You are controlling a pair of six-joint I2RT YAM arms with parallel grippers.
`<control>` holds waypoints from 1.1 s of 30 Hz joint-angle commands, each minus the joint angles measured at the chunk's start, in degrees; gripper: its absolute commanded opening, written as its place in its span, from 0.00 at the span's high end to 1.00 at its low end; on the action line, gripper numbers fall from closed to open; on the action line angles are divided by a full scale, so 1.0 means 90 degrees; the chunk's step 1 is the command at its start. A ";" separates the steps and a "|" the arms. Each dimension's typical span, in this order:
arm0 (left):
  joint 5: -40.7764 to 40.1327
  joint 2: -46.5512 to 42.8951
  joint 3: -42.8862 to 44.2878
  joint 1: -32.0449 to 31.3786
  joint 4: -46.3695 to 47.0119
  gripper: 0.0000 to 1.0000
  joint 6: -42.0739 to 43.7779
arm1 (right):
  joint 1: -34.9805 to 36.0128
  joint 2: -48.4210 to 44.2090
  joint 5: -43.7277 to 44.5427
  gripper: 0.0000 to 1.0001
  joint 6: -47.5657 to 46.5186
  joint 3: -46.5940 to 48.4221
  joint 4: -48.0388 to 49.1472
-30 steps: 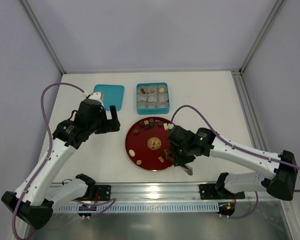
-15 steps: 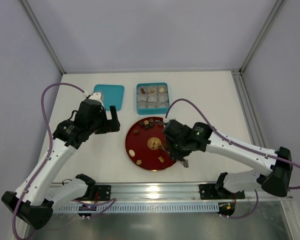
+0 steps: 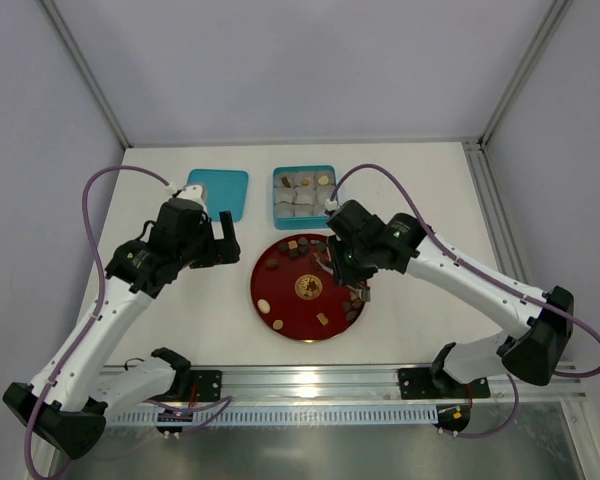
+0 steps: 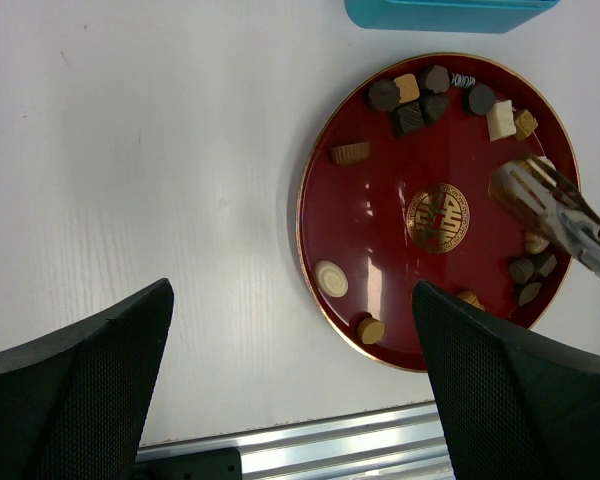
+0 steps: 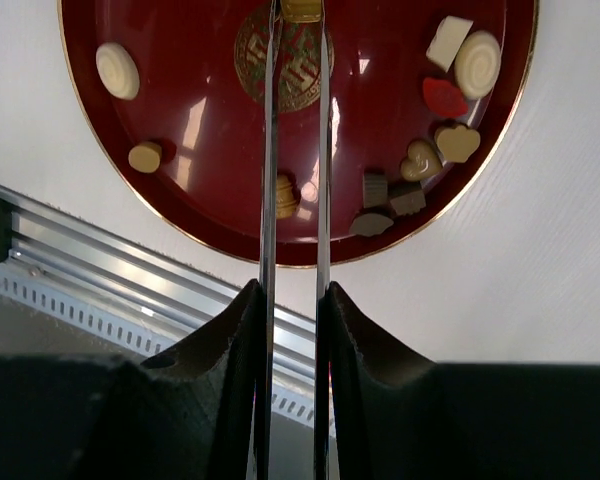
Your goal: Pack the chocolate
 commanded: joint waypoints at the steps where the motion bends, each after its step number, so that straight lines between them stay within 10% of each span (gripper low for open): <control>1: -0.0007 -0.0041 0.0027 0.0029 0.0163 0.00 0.0003 | -0.0395 0.0169 -0.0322 0.71 -0.0481 0.0559 0.0500; 21: -0.0045 0.0242 0.0203 0.0029 0.0173 0.00 0.0159 | -0.1685 0.3625 -0.0450 0.71 -0.1546 0.4777 0.0648; 33: -0.0036 0.0222 0.0164 0.0019 0.0154 0.00 0.0159 | -0.1695 0.4378 -0.0460 0.71 -0.1536 0.4906 0.1018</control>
